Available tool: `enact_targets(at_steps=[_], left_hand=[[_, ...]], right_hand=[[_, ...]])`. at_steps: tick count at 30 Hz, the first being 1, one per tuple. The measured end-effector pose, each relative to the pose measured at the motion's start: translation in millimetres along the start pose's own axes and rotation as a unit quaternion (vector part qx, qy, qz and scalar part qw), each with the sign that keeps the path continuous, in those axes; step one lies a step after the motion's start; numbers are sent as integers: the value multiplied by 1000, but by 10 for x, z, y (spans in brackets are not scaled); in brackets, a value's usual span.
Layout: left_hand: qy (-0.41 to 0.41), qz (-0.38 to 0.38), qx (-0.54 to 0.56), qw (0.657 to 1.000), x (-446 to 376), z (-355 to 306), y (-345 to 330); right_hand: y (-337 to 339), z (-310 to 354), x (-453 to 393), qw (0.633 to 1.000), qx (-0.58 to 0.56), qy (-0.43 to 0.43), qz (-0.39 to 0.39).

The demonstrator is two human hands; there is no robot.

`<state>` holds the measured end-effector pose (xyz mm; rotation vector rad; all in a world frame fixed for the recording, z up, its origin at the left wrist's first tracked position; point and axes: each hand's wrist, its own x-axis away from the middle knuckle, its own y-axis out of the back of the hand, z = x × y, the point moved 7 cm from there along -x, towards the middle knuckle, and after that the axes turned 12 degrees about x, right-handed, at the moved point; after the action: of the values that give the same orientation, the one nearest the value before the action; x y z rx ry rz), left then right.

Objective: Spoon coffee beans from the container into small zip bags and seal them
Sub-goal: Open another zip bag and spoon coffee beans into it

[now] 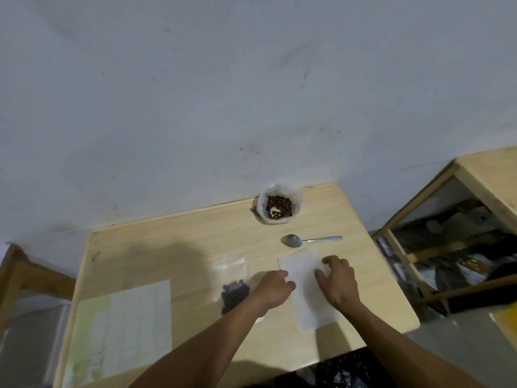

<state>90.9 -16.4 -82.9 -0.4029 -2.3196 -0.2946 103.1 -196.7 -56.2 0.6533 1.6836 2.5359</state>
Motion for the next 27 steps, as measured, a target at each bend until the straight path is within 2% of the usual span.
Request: enact_targets(at_steps=[2,6,11,15,20,27], left_hand=[[-5,-1,8,1000,15,-16,25],[-41,-31,66,997,80,-152,164],[-86,-124,260,954,230,-549,600],[-115,-112,366,917,477,-987,918],[-159,-108,387,902,770,-1332,1253],[-202,-141,369,896,928,-1499,1474]], right_hand=[[95,57,-3,997,-67,11,-18],[151,330,34,953,-278,33,120],[389,899,73,930,-317,107,153],[609,1421,116,902,-339,198,177],[780,1860,89,868,-375,237,224],[940,2185,31,862,-406,238,190]])
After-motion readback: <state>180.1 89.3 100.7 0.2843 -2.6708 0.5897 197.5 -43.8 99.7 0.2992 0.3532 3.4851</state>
